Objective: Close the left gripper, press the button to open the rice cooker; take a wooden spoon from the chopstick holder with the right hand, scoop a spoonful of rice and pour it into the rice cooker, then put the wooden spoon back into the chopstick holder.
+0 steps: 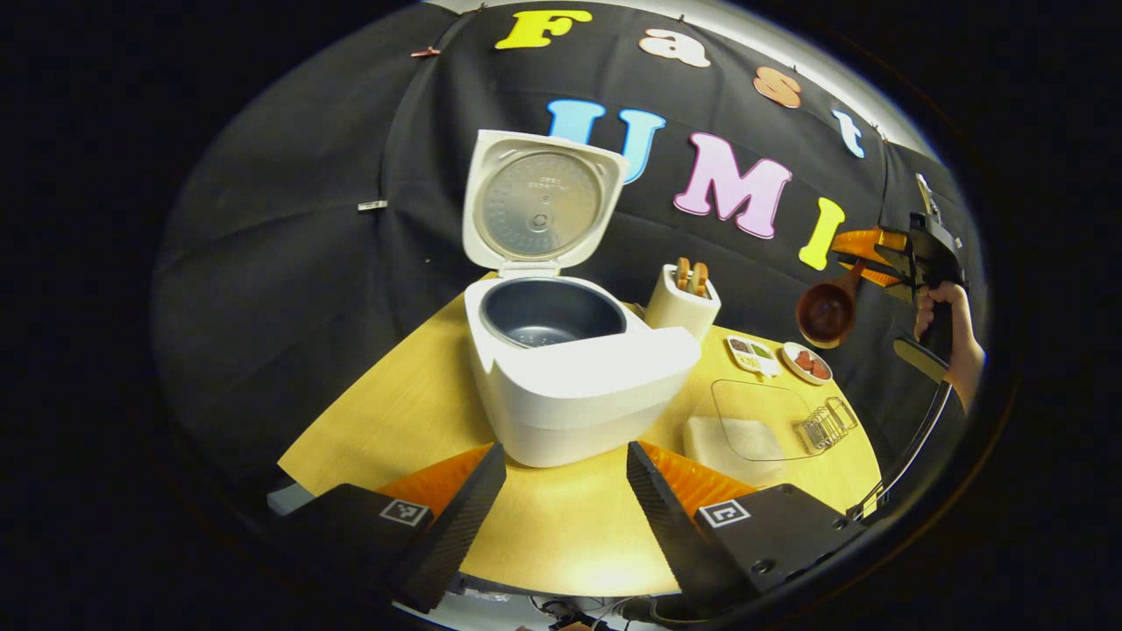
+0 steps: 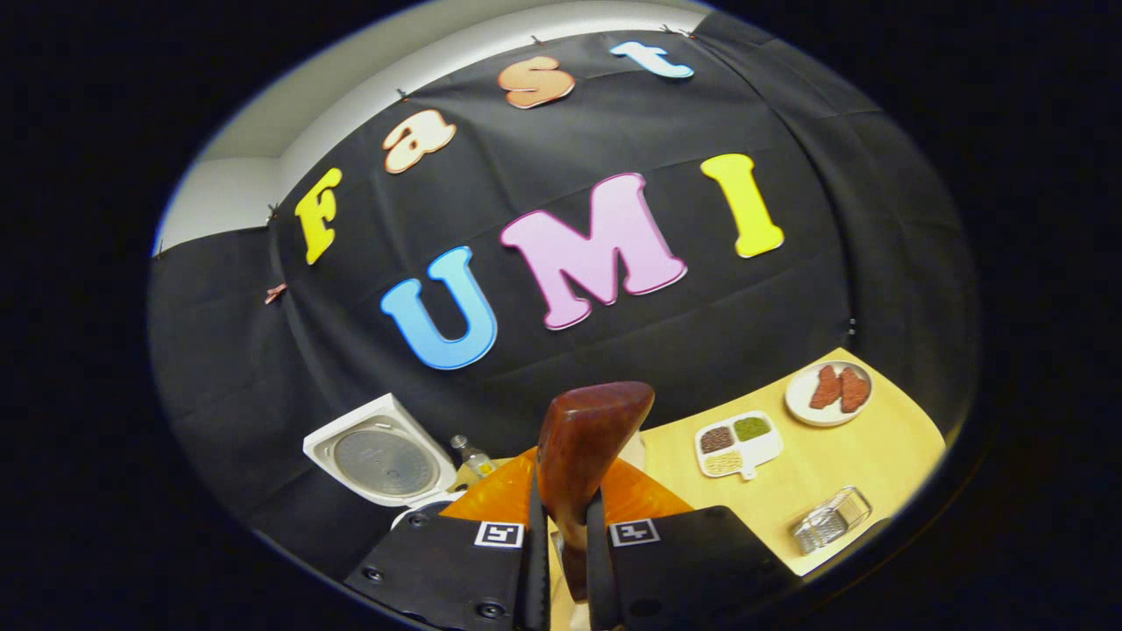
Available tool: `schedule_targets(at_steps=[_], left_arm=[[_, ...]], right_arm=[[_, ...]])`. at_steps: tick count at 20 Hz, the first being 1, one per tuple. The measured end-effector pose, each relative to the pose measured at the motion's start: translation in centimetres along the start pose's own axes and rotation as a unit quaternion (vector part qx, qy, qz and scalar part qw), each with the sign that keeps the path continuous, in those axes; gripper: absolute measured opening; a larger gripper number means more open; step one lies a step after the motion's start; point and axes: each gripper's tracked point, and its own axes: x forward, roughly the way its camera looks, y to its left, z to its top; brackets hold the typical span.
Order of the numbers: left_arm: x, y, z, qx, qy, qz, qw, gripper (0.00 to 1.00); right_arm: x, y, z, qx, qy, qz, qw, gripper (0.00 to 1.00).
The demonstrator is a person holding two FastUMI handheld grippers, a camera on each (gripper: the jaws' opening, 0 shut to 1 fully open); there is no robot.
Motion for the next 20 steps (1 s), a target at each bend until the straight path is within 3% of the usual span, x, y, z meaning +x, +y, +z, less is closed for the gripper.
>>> schedule_targets(at_steps=[5,11,15,20], left_arm=[[0.6,-4.7,0.4,0.009,0.008,-0.016,1.000,0.96],[0.6,-7.6,1.8,0.012,0.011,0.003,1.000,0.96],[0.3,-8.5,2.0,0.016,0.015,0.028,0.999,0.96],[0.8,-11.0,2.7,-0.009,0.026,0.039,0.999,0.96]], right_arm=[[-1.9,-10.4,2.4,0.019,-0.007,-0.065,0.998,0.21],[-1.3,-20.6,0.9,0.042,0.009,-0.125,0.991,0.21],[-0.2,-25.5,-2.3,0.042,0.035,-0.153,0.987,0.21],[0.9,-28.4,-6.8,0.029,0.075,-0.157,0.984,0.21]])
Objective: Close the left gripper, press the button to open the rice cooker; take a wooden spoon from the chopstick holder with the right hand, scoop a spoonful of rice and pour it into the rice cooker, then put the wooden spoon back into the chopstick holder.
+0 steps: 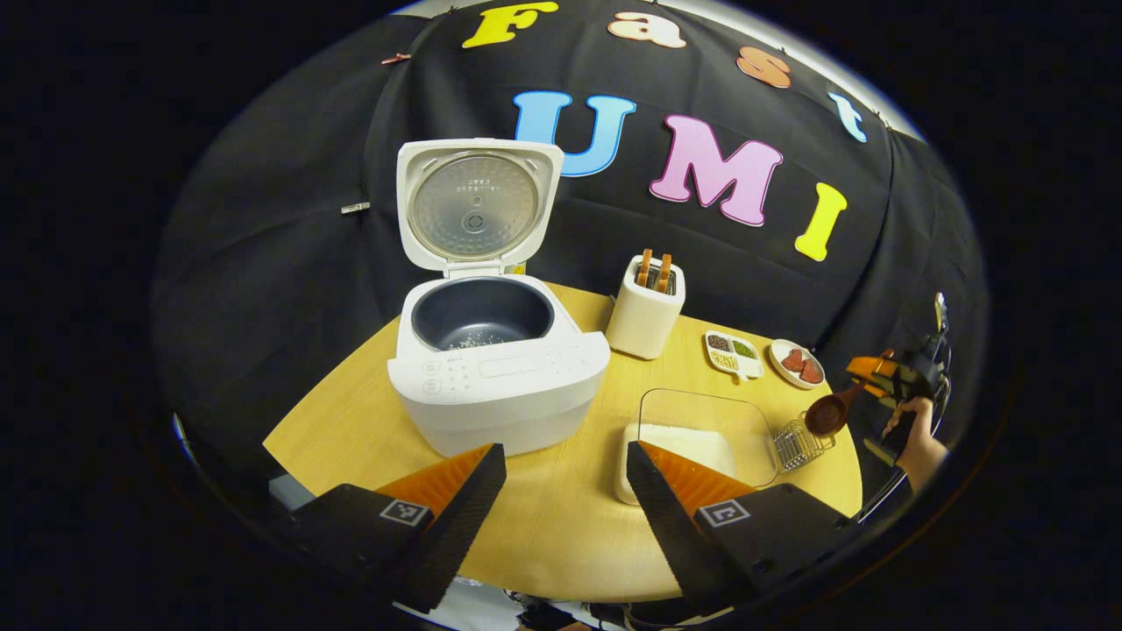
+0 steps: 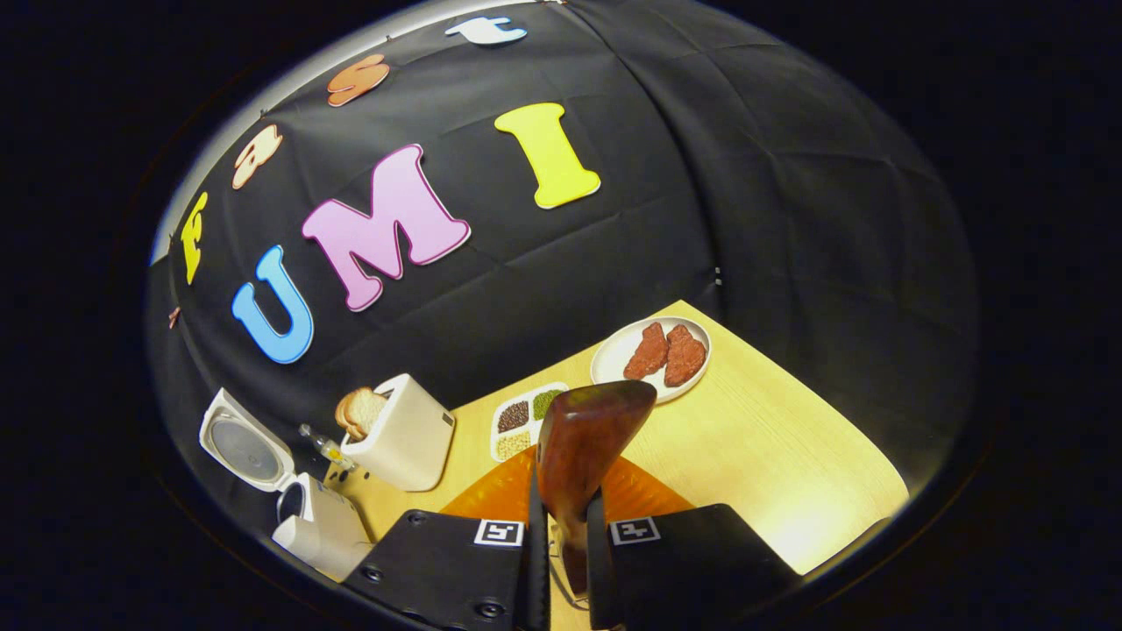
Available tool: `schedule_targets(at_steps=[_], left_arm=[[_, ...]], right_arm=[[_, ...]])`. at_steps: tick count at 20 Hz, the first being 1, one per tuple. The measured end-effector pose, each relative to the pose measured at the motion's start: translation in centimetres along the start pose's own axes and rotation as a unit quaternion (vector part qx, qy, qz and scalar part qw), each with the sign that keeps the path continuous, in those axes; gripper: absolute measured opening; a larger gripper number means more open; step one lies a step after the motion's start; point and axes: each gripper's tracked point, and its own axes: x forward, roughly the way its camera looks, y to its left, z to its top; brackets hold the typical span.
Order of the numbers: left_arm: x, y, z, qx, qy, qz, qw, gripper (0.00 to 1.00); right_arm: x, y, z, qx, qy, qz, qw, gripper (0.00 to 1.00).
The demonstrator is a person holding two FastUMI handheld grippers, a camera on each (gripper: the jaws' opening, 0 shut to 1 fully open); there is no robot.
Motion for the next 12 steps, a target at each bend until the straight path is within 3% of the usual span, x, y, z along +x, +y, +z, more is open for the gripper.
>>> schedule_targets(at_steps=[9,11,12], left_arm=[[-0.2,-2.6,2.1,0.013,-0.020,0.017,1.000,0.96],[-0.3,-2.5,2.3,0.014,-0.025,0.021,0.999,0.96],[-0.4,-2.3,2.6,0.015,-0.028,0.025,0.999,0.96]], right_arm=[[2.7,-1.1,-5.5,-0.019,0.054,-0.001,0.998,0.22],[2.1,-0.4,-5.0,0.008,0.052,0.014,0.999,0.24],[2.0,-0.2,-5.3,0.015,0.051,0.023,0.998,0.35]])
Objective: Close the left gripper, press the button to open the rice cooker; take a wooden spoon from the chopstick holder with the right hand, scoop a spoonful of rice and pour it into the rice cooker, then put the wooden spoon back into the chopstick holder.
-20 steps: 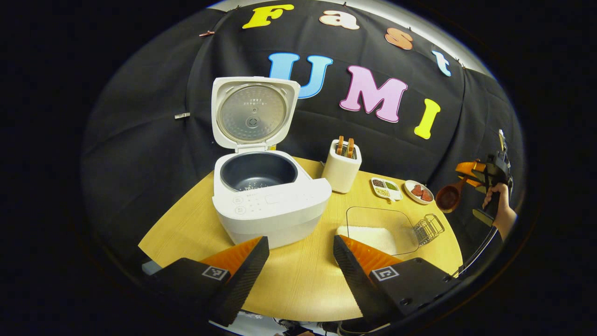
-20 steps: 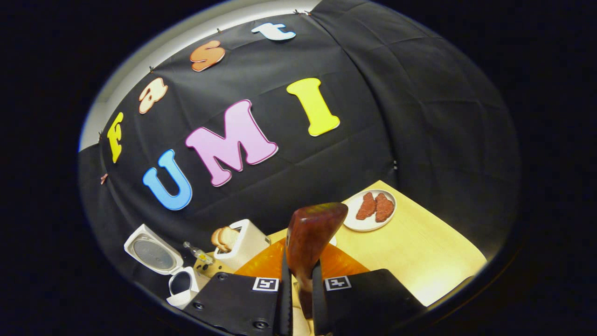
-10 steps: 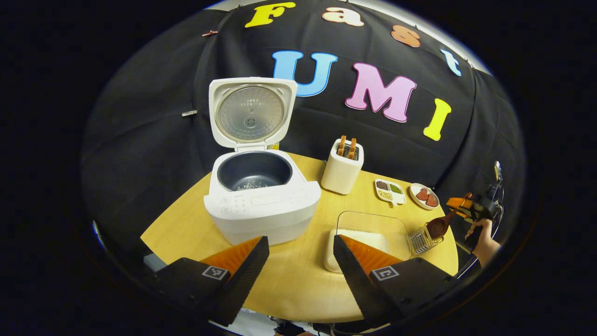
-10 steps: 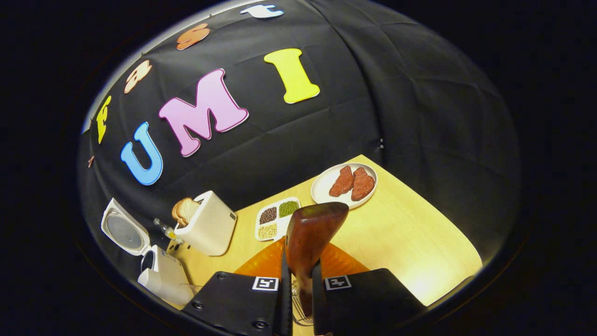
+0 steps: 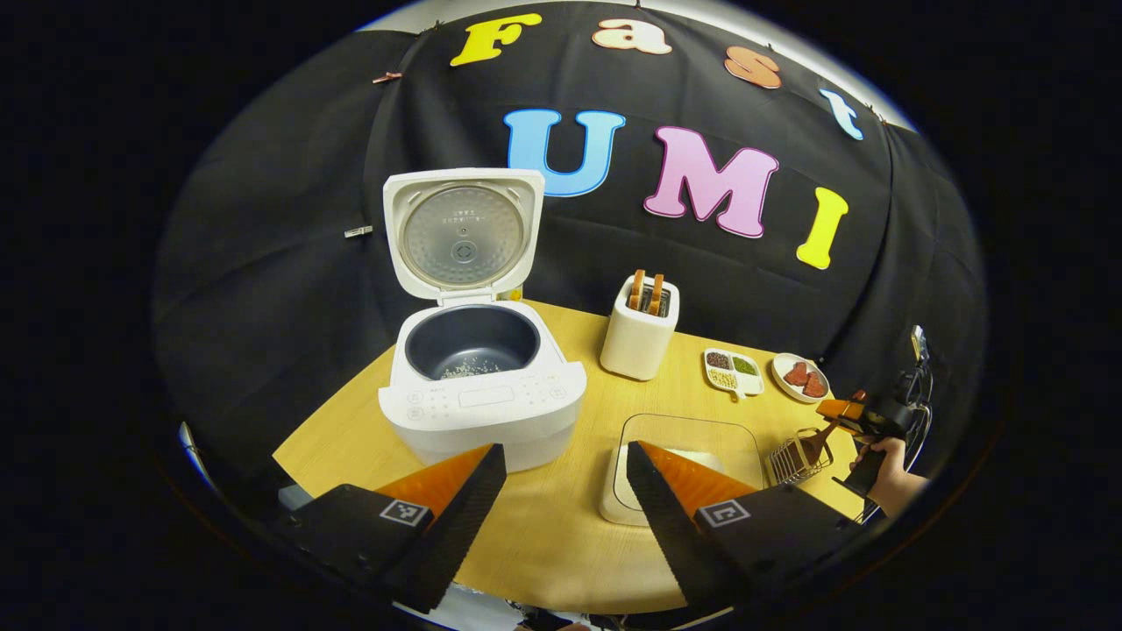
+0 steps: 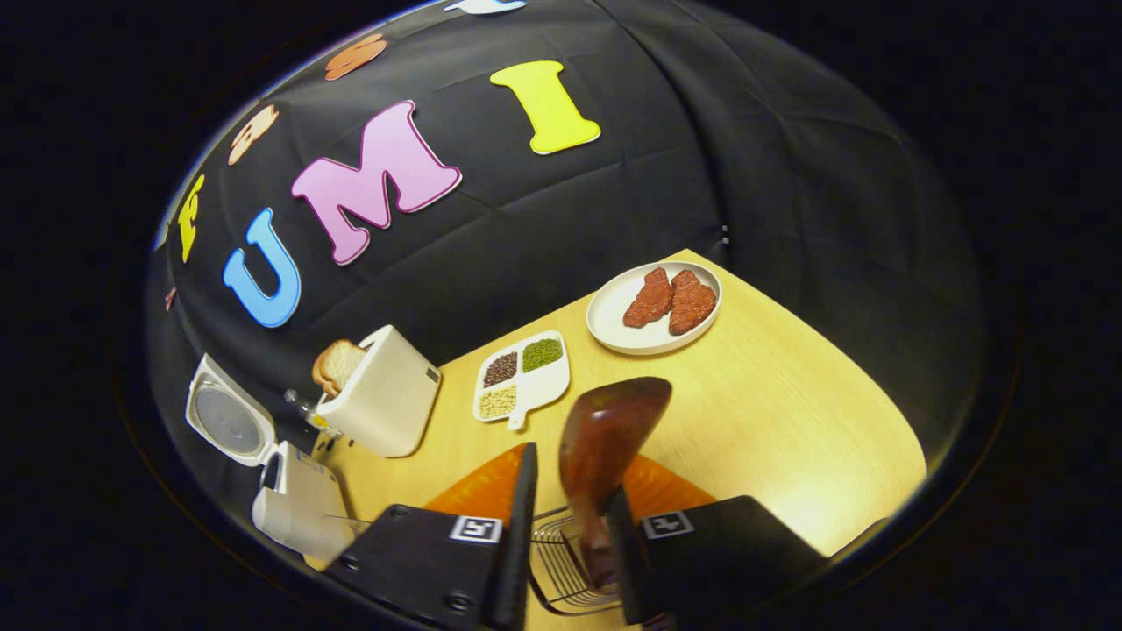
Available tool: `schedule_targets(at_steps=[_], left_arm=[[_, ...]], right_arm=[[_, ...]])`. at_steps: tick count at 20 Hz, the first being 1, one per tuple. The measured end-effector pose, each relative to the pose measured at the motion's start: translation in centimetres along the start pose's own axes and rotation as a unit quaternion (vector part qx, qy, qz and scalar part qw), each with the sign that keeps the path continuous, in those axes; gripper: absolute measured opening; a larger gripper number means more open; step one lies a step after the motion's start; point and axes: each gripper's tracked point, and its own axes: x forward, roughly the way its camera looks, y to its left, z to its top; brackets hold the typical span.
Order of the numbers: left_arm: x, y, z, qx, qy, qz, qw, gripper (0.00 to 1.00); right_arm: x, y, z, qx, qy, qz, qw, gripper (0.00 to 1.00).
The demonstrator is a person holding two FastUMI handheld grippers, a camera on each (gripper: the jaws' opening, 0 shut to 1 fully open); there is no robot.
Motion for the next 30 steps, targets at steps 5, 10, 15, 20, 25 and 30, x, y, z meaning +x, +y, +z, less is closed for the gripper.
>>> schedule_targets(at_steps=[5,10,15,20,25,30], left_arm=[[0.0,1.8,3.2,0.016,-0.034,0.018,0.999,0.96],[-0.2,4.4,10.4,0.055,-0.098,0.041,0.993,0.96],[-0.3,5.3,19.0,0.059,-0.161,0.040,0.984,0.95],[-0.6,6.5,27.5,0.052,-0.209,0.036,0.976,0.95],[1.6,9.2,35.0,0.022,-0.232,0.036,0.972,0.95],[7.5,12.3,38.7,-0.009,-0.209,0.034,0.977,0.95]], right_arm=[[-2.9,-0.4,1.0,-0.040,-0.031,-0.002,0.999,0.98],[-7.8,0.2,2.6,-0.117,-0.072,-0.014,0.990,0.98],[-13.5,2.9,4.4,-0.206,-0.112,-0.009,0.972,0.98],[-17.9,7.2,4.5,-0.221,-0.135,0.012,0.966,0.98],[-20.9,10.8,4.8,-0.216,-0.156,0.026,0.964,0.98],[-23.1,13.7,4.7,-0.212,-0.175,0.033,0.961,0.98]])
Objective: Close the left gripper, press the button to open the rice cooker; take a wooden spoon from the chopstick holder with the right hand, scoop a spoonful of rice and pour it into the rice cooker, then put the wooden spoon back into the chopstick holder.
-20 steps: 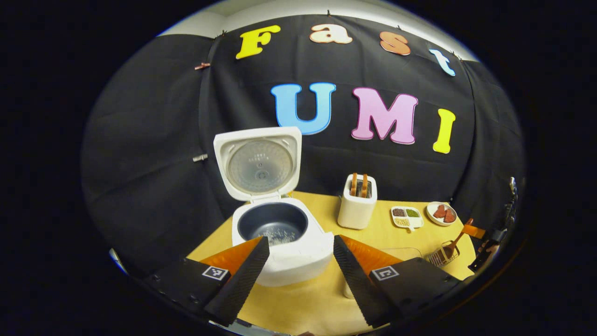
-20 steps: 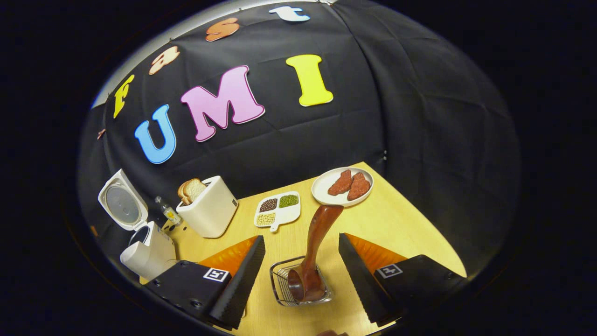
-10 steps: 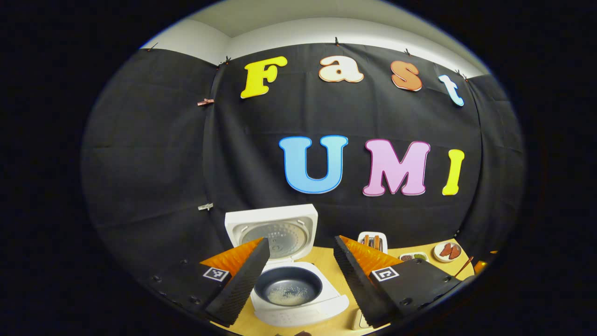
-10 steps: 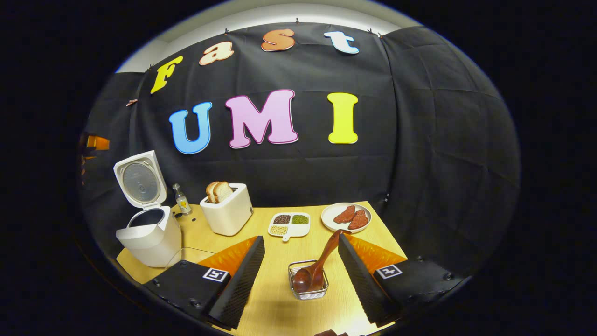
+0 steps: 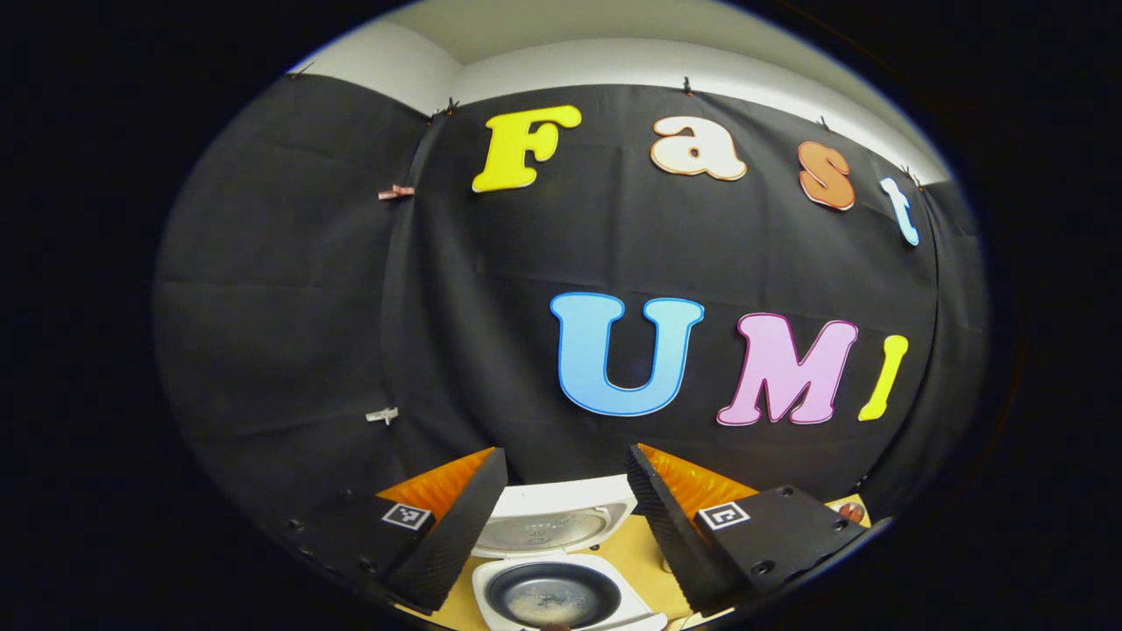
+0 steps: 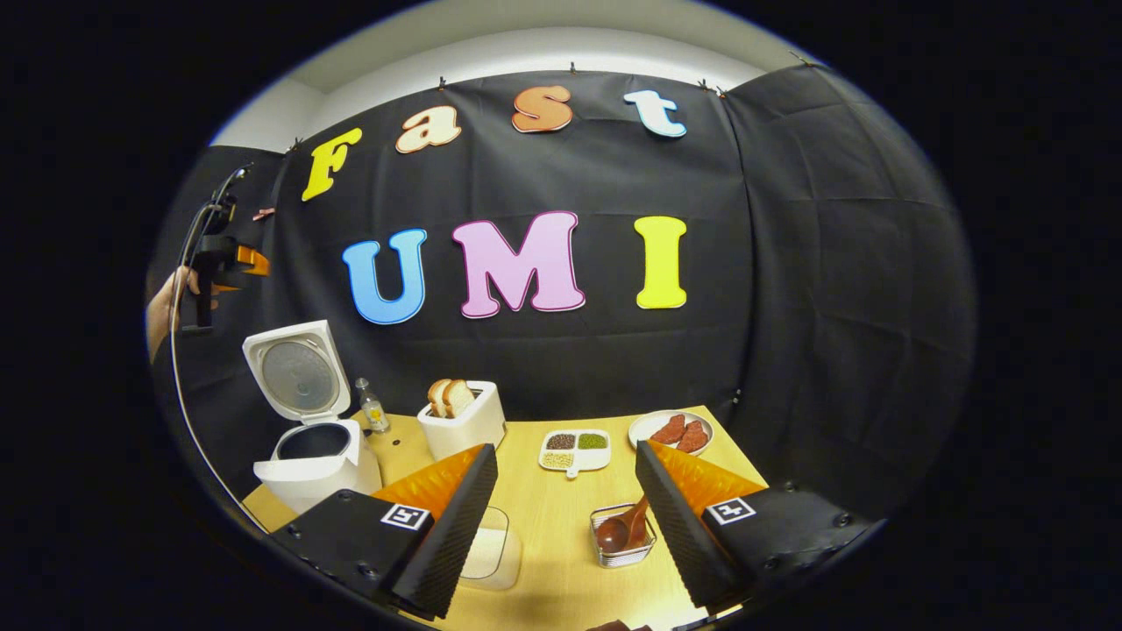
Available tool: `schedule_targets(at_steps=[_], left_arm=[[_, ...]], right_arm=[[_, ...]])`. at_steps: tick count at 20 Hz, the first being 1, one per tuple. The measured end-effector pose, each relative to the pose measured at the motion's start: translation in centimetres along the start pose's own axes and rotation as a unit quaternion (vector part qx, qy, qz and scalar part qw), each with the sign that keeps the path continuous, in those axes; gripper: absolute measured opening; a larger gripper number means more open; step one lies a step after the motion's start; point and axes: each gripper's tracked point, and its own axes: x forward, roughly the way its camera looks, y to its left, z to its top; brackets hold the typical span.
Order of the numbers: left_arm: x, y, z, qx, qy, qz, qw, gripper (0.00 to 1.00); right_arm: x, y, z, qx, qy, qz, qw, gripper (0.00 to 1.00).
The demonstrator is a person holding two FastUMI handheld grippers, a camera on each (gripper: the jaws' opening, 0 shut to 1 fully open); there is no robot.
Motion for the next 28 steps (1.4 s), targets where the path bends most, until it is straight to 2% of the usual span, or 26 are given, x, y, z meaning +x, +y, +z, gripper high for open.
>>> schedule_targets(at_steps=[2,5,7,12,15,17,19,23,28], left_arm=[[3.4,1.4,-0.5,-0.011,0.014,0.006,1.000,0.95],[7.7,3.7,-2.1,0.020,0.042,0.023,0.999,0.95],[10.2,4.6,-4.4,0.018,0.073,0.030,0.997,0.95],[13.3,6.0,-8.4,0.009,0.126,0.041,0.991,0.95],[13.1,5.6,-10.5,0.014,0.160,0.046,0.986,0.95],[12.6,5.5,-10.8,-0.009,0.164,0.055,0.985,0.98],[11.4,5.3,-11.3,-0.003,0.172,0.059,0.983,0.99],[7.8,3.9,-12.8,-0.013,0.192,0.057,0.980,0.99],[2.0,2.2,-17.7,0.000,0.225,0.040,0.973,0.99]], right_arm=[[-0.6,0.7,0.2,-0.013,-0.004,-0.003,1.000,0.98],[-1.4,1.5,-0.1,-0.025,0.000,-0.010,1.000,0.98],[-1.8,2.5,-0.3,-0.017,0.003,-0.009,1.000,0.98],[-2.7,3.9,-1.2,-0.022,0.009,-0.006,1.000,0.98],[-2.7,4.3,-2.1,-0.022,0.019,-0.006,1.000,0.98],[-2.6,4.5,-2.7,-0.012,0.024,-0.004,1.000,0.98],[-2.4,4.5,-2.8,-0.003,0.024,0.001,1.000,0.98],[-2.1,4.4,-3.8,0.000,0.034,0.015,0.999,0.98],[-2.0,4.1,-5.5,0.004,0.049,0.028,0.998,0.98]])
